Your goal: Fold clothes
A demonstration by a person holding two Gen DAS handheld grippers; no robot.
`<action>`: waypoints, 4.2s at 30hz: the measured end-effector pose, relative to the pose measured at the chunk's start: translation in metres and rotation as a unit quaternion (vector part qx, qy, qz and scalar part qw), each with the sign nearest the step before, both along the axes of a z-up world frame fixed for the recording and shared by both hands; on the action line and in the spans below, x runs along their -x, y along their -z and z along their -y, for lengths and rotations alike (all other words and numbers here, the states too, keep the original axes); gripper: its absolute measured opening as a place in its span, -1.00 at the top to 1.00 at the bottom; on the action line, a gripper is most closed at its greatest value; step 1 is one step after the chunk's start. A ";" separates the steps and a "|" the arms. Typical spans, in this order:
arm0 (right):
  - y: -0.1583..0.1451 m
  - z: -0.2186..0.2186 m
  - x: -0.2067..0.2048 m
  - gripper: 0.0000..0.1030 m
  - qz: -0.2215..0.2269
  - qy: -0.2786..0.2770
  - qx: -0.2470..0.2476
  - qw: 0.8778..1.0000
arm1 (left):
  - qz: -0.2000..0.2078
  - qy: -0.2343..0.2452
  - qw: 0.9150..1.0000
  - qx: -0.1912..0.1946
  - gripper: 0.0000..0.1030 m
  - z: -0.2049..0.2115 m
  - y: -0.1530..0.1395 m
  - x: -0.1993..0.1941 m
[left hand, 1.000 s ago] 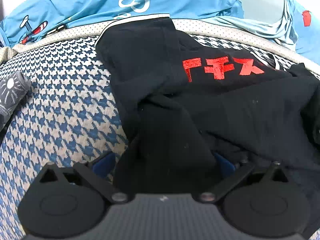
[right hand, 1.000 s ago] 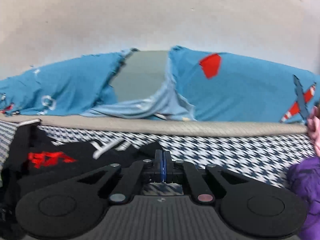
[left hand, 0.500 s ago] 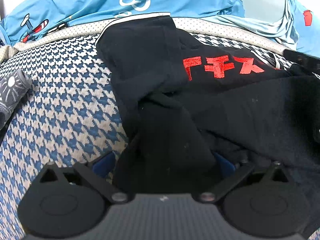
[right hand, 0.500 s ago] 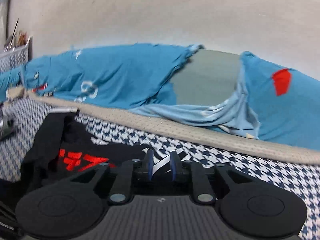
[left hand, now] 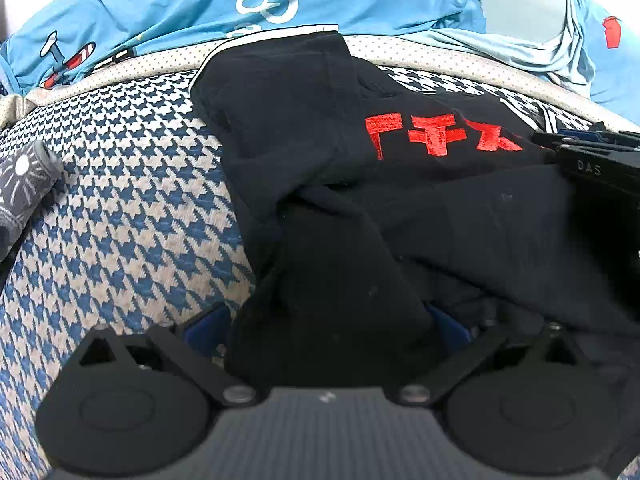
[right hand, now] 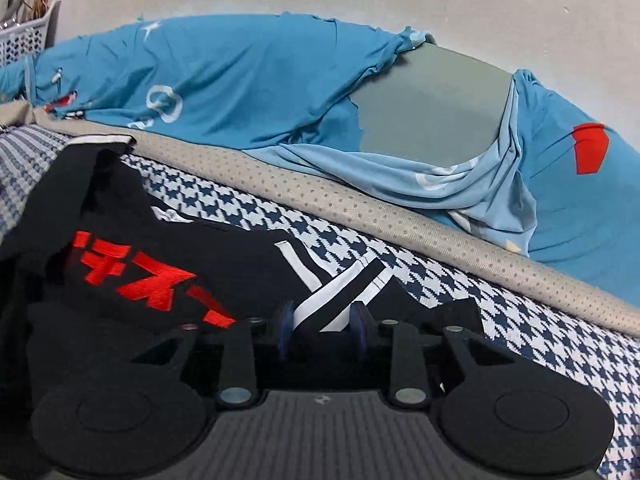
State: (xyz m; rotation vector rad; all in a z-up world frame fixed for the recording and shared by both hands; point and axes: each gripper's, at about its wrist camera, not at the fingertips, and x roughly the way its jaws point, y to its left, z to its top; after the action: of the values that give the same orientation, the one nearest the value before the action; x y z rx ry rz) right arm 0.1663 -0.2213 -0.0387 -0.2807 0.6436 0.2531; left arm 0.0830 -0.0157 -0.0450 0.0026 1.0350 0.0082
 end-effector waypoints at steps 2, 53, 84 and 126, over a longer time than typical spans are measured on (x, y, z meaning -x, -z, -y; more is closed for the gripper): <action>0.000 0.000 -0.002 0.61 0.003 0.007 -0.001 1.000 | 0.001 0.000 1.000 -0.001 -0.99 0.000 0.000 0.000; -0.063 0.110 0.030 0.24 0.098 0.218 -0.117 0.964 | 0.053 0.014 0.998 0.005 -1.00 -0.007 -0.022 0.010; -0.039 0.157 0.164 0.08 -0.089 0.231 -0.206 0.947 | 0.107 0.143 0.982 0.054 -1.00 0.015 -0.036 0.121; -0.015 -0.071 0.283 0.08 -0.062 -0.184 -0.080 0.978 | 0.077 -0.026 0.995 0.058 -1.00 -0.054 -0.028 0.119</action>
State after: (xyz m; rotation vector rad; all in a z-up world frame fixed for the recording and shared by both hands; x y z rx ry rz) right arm -0.1164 -0.1498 -0.0242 -0.2280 0.6870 0.6790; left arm -0.0358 0.0387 -0.0166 -0.1285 0.8795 -0.0050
